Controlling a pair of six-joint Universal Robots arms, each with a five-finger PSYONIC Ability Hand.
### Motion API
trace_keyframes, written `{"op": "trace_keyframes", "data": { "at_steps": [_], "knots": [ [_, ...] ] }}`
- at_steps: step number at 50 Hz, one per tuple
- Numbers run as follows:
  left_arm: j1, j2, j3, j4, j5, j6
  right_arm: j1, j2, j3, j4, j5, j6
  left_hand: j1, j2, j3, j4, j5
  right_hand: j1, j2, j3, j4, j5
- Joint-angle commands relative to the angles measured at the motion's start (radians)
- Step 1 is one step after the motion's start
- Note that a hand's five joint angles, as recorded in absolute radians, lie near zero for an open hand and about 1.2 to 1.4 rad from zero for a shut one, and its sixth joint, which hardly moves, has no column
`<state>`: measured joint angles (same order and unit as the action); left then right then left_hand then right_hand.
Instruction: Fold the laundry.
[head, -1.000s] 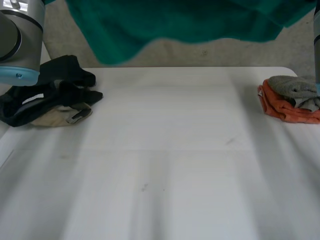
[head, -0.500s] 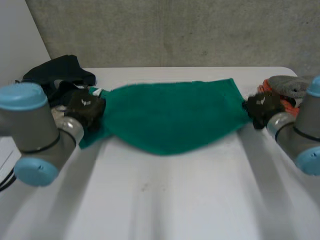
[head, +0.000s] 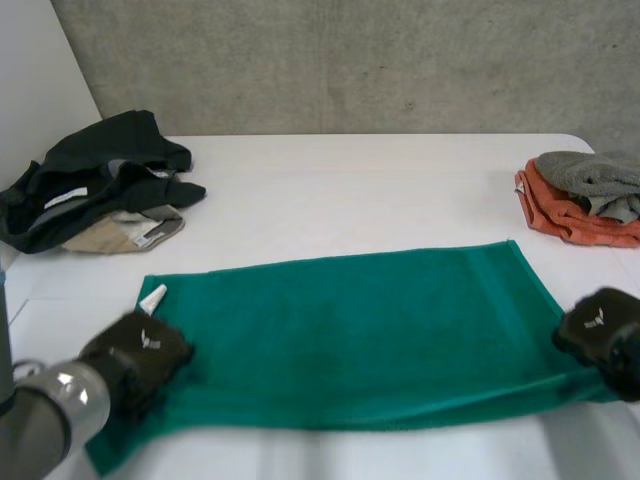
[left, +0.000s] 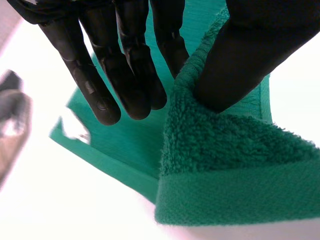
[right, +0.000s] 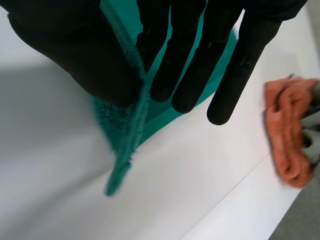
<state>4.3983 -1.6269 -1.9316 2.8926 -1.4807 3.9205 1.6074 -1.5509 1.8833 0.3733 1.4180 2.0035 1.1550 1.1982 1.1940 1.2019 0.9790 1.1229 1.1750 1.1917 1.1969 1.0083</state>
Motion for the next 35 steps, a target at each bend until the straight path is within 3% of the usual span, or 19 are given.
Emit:
{"op": "trace_keyframes", "data": {
  "at_steps": [1, 8, 20, 21, 22, 23, 24, 26, 35],
  "knots": [
    [-0.005, -0.183, 0.155, 0.267, -0.015, -0.01, 0.169, 0.269, -0.166, -0.324, 0.024, 0.175, 0.241, 0.198, 0.202, 0.194, 0.243, 0.273, 0.221, 0.205, 0.199, 0.213],
    [-0.007, -0.35, 0.301, 0.307, -0.091, -0.088, 0.22, 0.451, -0.324, -0.545, 0.078, 0.173, 0.241, 0.198, 0.202, 0.194, 0.243, 0.273, 0.221, 0.205, 0.199, 0.213],
    [-0.043, -0.527, 0.506, 0.275, -0.194, -0.141, 0.266, 0.745, -0.631, -0.613, 0.084, 0.179, 0.241, 0.198, 0.202, 0.194, 0.243, 0.273, 0.221, 0.205, 0.199, 0.213],
    [-0.048, -0.528, 0.514, 0.271, -0.196, -0.142, 0.267, 0.762, -0.65, -0.613, 0.088, 0.178, 0.111, 0.068, 0.072, 0.064, 0.112, -0.159, -0.211, -0.227, -0.233, -0.219],
    [-0.056, -0.531, 0.528, 0.264, -0.202, -0.145, 0.269, 0.796, -0.68, -0.596, 0.09, 0.169, -0.98, -1.024, -1.019, -1.027, -0.979, -0.948, -1.0, -1.017, -1.022, -1.008],
    [-0.059, -0.533, 0.533, 0.261, -0.199, -0.147, 0.27, 0.81, -0.691, -0.594, 0.093, 0.166, -0.98, -1.024, -1.019, -1.027, -0.979, -0.948, -1.0, -1.017, -1.022, -1.008],
    [-0.062, -0.531, 0.542, 0.26, -0.194, -0.148, 0.273, 0.821, -0.702, -0.594, 0.096, 0.159, -0.841, -0.884, -0.88, -0.888, -0.839, -0.948, -1.0, -1.017, -1.022, -1.008],
    [-0.068, -0.53, 0.577, 0.263, -0.201, -0.155, 0.284, 0.828, -0.727, -0.6, 0.105, 0.164, -0.98, -1.024, -1.019, -1.027, -0.979, -0.948, -1.0, -1.017, -1.022, -1.008],
    [-0.063, -0.378, 0.58, 0.247, -0.184, -0.236, 0.273, 0.667, -0.716, -0.607, 0.159, 0.366, -0.98, -1.024, -1.019, -1.027, -0.979, -0.948, -1.0, -1.017, -1.022, -1.008]
  ]
}}
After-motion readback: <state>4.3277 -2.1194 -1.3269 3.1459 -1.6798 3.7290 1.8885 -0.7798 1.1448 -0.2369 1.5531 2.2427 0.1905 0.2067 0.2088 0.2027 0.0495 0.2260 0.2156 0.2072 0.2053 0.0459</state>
